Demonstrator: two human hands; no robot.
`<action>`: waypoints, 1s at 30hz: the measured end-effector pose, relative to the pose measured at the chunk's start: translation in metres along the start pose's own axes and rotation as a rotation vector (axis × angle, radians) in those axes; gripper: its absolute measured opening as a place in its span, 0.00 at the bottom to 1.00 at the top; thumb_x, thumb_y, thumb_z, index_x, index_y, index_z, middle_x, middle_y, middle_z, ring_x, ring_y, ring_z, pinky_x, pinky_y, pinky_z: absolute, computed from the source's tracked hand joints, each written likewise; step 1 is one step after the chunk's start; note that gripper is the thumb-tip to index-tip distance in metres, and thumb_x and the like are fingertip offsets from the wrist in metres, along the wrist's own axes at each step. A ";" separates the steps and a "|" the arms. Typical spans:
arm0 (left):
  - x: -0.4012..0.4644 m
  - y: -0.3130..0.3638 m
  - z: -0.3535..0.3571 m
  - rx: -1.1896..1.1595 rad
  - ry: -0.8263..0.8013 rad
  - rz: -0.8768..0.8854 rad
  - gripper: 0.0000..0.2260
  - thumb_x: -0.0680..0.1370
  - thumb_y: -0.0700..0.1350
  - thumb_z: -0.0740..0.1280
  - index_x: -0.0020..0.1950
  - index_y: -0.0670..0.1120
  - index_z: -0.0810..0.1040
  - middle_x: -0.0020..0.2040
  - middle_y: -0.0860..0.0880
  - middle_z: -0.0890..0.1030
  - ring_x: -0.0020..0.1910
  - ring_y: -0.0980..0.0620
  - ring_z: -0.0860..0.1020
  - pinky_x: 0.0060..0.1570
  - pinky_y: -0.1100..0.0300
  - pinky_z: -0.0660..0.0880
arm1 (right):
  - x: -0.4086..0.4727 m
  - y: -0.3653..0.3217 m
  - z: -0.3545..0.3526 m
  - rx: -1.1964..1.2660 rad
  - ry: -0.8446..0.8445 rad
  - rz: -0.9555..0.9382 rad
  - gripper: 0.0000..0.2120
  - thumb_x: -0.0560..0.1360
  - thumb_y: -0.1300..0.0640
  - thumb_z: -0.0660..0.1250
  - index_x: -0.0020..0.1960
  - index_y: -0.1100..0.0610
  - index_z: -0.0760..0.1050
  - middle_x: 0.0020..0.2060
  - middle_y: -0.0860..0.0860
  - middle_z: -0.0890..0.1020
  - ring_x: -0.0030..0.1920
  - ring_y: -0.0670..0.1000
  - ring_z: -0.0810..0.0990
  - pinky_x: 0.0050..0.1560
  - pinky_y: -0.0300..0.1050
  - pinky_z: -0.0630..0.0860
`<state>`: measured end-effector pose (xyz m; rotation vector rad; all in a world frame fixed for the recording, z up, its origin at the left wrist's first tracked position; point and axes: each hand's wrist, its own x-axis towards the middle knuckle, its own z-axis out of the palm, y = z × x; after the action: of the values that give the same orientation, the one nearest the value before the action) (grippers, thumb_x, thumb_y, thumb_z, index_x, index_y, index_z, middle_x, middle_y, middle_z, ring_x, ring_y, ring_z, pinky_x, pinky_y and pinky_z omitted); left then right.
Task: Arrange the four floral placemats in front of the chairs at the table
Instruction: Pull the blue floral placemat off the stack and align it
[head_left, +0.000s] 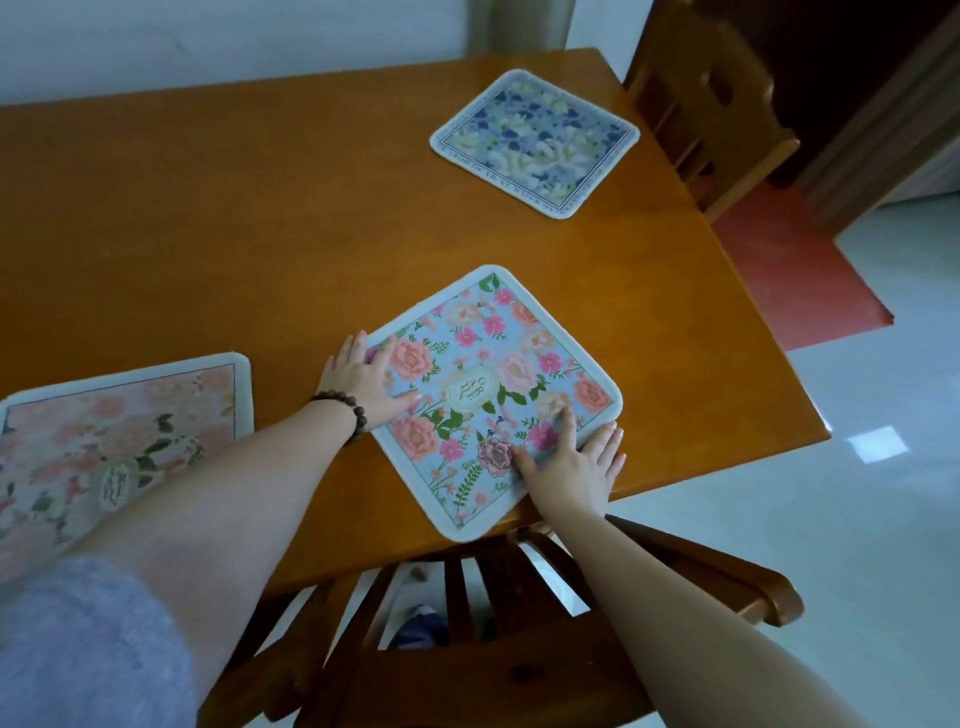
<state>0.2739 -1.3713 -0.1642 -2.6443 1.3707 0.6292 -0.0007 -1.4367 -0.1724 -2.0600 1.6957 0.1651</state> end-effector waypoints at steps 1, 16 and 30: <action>-0.005 -0.002 0.002 -0.002 -0.006 -0.008 0.43 0.70 0.73 0.58 0.77 0.58 0.44 0.78 0.44 0.44 0.76 0.44 0.45 0.72 0.45 0.50 | 0.002 0.001 -0.001 -0.004 -0.002 -0.016 0.44 0.71 0.28 0.57 0.77 0.46 0.43 0.75 0.65 0.39 0.74 0.62 0.34 0.72 0.58 0.35; -0.094 0.027 0.036 -0.212 -0.016 -0.224 0.43 0.71 0.71 0.60 0.78 0.56 0.45 0.78 0.43 0.44 0.76 0.45 0.43 0.73 0.47 0.49 | 0.097 0.012 -0.045 -0.191 -0.106 -0.368 0.39 0.72 0.28 0.54 0.77 0.40 0.45 0.76 0.60 0.39 0.75 0.58 0.33 0.72 0.55 0.35; -0.149 0.049 0.059 -0.225 0.075 -0.302 0.35 0.74 0.65 0.61 0.76 0.53 0.55 0.73 0.44 0.60 0.71 0.44 0.60 0.67 0.48 0.64 | 0.145 -0.041 -0.076 -0.232 -0.317 -0.552 0.44 0.71 0.35 0.66 0.77 0.41 0.45 0.77 0.59 0.41 0.76 0.58 0.39 0.75 0.58 0.44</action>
<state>0.1402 -1.2712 -0.1529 -2.9958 0.9313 0.6849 0.0574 -1.5935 -0.1486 -2.4320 0.9167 0.4924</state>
